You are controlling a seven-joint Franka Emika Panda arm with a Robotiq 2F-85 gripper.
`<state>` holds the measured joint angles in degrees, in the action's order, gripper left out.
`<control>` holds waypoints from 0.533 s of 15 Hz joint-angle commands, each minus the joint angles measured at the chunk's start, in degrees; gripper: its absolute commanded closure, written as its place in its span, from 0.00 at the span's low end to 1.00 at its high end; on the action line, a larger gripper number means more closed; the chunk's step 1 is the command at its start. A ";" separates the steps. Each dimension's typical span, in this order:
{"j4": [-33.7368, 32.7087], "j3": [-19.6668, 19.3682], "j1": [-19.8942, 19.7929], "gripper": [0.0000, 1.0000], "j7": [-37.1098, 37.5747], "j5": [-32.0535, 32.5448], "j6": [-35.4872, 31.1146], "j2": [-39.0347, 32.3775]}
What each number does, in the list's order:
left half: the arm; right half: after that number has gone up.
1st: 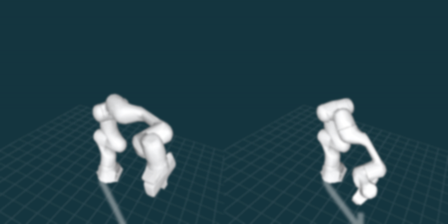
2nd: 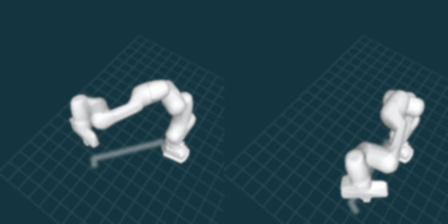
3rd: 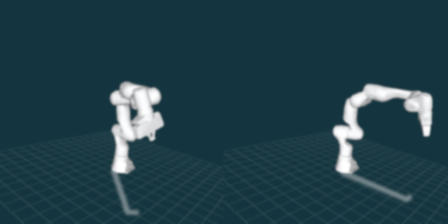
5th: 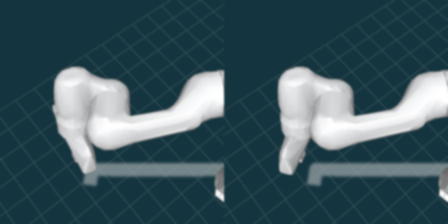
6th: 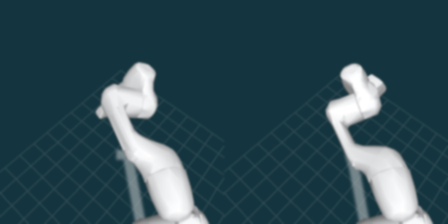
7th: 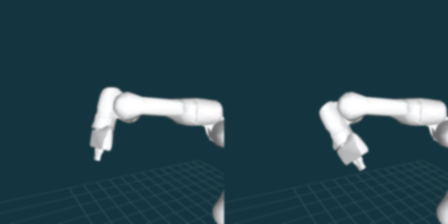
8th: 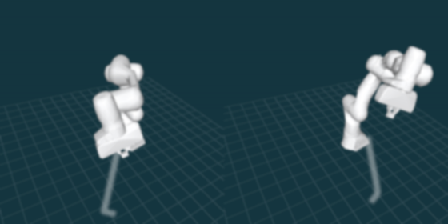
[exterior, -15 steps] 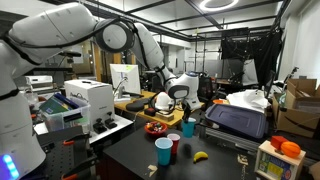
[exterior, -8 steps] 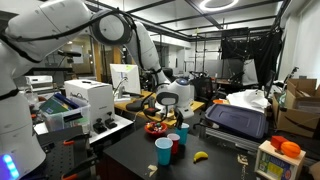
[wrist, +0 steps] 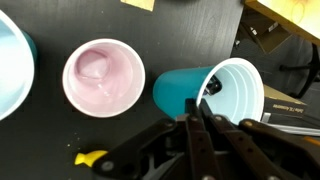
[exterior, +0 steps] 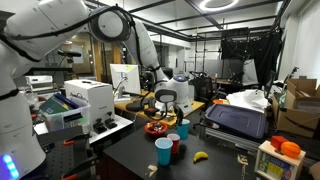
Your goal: Put some of the things in the bowl into the blue cup at the back of the line of cups
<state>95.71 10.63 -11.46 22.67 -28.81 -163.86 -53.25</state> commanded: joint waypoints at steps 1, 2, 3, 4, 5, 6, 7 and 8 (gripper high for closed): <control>-0.02 0.64 0.26 0.99 -1.95 -1.48 -0.12 0.76; -0.65 0.77 0.21 0.99 -2.10 -1.41 -0.04 0.34; -1.71 0.85 0.10 0.99 -2.17 -1.35 0.38 -0.31; -2.68 0.70 0.19 0.99 -2.06 -1.23 0.59 -0.88; -3.63 0.65 0.17 0.99 -1.94 -1.21 0.85 -1.40; -5.07 1.04 -0.27 0.99 -2.08 -1.35 1.45 -2.16; -6.26 0.88 -0.21 0.99 -1.85 -1.28 1.74 -2.74; -7.57 0.97 -0.35 0.99 -1.77 -1.32 2.08 -3.38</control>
<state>92.58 11.17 -11.30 22.62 -28.81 -163.73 -54.57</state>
